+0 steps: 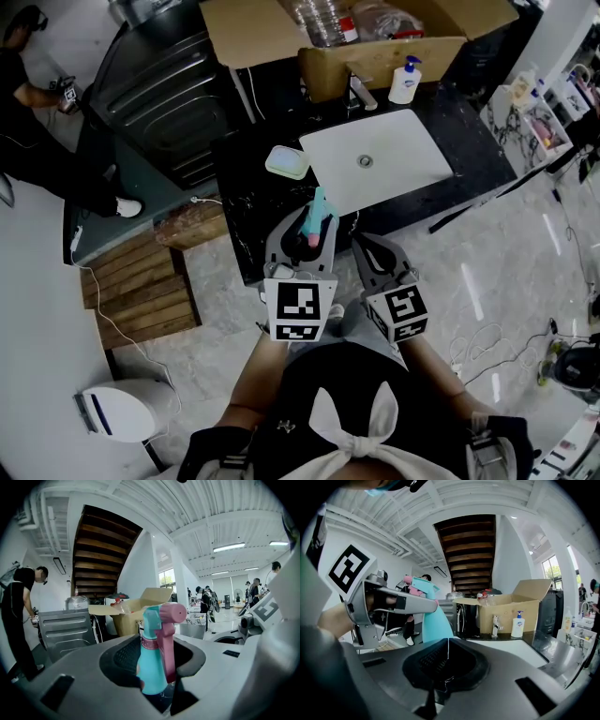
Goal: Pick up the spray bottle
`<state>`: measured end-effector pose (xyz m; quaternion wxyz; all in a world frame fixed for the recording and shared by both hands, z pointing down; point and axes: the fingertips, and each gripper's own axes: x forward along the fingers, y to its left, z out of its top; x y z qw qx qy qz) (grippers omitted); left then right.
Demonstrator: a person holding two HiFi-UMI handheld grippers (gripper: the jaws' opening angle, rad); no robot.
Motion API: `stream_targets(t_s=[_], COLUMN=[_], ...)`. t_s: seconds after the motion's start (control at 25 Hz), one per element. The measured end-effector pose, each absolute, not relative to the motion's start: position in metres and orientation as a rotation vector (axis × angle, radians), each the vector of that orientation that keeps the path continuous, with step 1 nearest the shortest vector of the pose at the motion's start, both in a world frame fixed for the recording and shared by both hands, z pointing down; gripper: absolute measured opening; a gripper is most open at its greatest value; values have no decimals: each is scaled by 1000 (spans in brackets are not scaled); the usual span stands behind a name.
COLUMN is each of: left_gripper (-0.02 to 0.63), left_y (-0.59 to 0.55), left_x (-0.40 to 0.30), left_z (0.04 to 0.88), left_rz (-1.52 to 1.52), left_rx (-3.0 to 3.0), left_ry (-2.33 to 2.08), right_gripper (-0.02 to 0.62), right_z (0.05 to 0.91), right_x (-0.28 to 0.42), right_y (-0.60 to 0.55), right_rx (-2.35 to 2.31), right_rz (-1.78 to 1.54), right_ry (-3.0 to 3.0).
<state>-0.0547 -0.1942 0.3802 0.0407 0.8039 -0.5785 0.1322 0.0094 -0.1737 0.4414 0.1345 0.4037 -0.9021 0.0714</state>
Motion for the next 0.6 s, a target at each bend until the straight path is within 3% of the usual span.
stream_targets(t_s=[0.6], left_gripper=[161], left_y=[-194], left_x=[-61], left_z=[379], left_rz=[375], left_rx=[2444], left_ry=[-1786], right_gripper=[25], right_z=[439], right_x=[0], right_y=[-179], right_rx=[1147], right_rz=[197], right_ry=[-2629])
